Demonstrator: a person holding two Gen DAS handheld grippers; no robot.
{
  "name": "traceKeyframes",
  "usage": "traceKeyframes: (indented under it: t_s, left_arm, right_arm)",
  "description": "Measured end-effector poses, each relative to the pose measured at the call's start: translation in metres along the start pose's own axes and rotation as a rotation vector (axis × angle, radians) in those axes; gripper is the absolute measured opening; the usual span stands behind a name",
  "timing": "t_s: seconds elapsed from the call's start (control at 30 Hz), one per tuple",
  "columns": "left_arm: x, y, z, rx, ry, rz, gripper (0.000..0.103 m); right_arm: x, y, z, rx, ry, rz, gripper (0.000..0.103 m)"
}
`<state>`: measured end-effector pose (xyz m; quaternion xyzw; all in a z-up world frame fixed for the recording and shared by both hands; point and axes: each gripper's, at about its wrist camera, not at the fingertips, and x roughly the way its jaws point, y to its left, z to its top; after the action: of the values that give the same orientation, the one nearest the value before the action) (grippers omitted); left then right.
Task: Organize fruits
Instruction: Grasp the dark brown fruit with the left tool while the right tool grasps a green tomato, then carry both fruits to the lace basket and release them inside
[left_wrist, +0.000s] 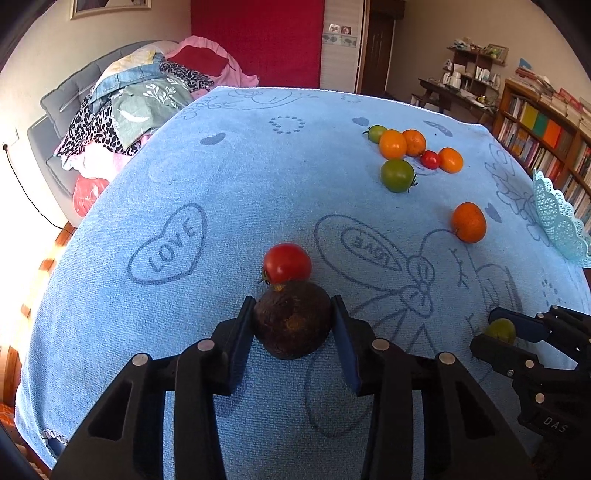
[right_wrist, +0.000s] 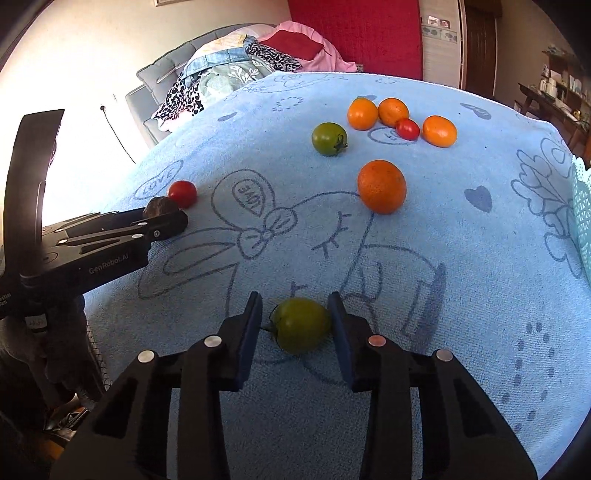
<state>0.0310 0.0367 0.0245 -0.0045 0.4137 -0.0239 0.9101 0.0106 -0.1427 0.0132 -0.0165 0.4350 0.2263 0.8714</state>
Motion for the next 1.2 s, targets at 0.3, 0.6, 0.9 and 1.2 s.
traceKeyframes:
  t_s: [0.3, 0.6, 0.9, 1.2]
  left_arm:
    - [-0.024, -0.013, 0.005, 0.037, -0.047, -0.001, 0.041]
    - [-0.037, -0.048, 0.026, 0.104, -0.097, -0.047, 0.041]
    - [-0.049, -0.105, 0.062, 0.193, -0.17, -0.144, 0.041]
    - [-0.044, -0.168, 0.085, 0.274, -0.175, -0.246, 0.041]
  right_arm:
    - [-0.024, -0.017, 0.004, 0.046, -0.049, 0.022, 0.038]
    - [-0.066, -0.056, 0.012, 0.11, -0.137, -0.029, 0.038]
    - [-0.125, -0.135, 0.017, 0.241, -0.287, -0.239, 0.038]
    - [-0.142, -0.217, -0.005, 0.386, -0.283, -0.408, 0.038]
